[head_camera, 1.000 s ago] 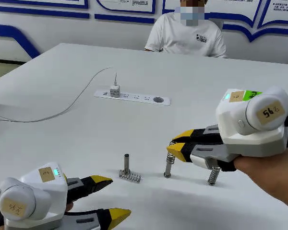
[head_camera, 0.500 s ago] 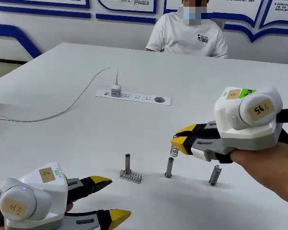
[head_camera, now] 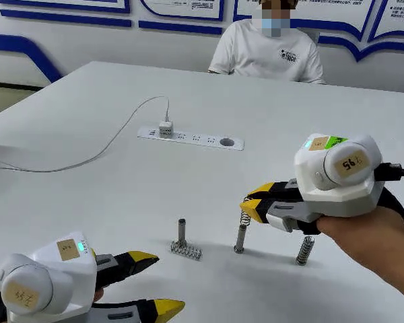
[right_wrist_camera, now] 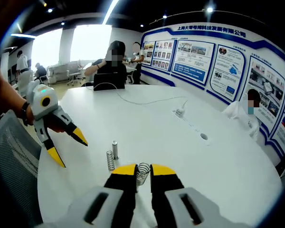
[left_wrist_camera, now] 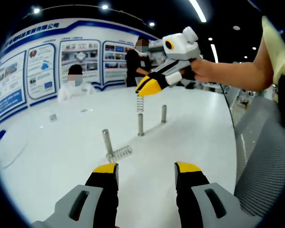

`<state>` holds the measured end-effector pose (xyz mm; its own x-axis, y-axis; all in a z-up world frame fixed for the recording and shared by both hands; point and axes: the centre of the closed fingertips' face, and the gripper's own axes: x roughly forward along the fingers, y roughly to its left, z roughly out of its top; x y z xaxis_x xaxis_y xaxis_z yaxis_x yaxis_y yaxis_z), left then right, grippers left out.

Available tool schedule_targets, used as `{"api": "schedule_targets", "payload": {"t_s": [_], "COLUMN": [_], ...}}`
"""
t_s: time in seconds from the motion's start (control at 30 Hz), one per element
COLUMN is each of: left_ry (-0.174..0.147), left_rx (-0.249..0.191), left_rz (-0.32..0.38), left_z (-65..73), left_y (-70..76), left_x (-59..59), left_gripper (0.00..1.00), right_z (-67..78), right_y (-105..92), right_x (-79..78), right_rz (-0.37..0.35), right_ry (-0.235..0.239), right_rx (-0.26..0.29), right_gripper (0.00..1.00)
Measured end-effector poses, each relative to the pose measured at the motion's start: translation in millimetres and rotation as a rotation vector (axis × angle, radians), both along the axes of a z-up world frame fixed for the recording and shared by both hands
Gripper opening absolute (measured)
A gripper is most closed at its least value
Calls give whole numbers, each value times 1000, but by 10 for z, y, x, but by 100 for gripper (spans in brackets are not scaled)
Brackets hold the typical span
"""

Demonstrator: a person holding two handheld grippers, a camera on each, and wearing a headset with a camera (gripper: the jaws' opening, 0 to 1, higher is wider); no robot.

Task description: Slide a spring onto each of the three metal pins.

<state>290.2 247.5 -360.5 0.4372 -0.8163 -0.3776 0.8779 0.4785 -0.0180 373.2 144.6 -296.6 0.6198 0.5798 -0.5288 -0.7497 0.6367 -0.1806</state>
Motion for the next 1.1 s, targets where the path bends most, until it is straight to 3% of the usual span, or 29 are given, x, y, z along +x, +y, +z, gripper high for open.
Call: {"api": "schedule_targets", "payload": {"t_s": [0.4,1.1], "left_ry": [2,8], "left_rx": [1,3], "left_rz": [-4,3], "left_z": [-7,-43], "left_y": [-7,16], "left_x": [-11,-1], "left_gripper": [48,47], "right_z": [-84,-429], "right_y": [14,16], "right_x": [-18,20], "right_rz": [4,-13], "right_ry": [16,58], "right_rx": [-7,-15], "right_gripper": [12,12]}}
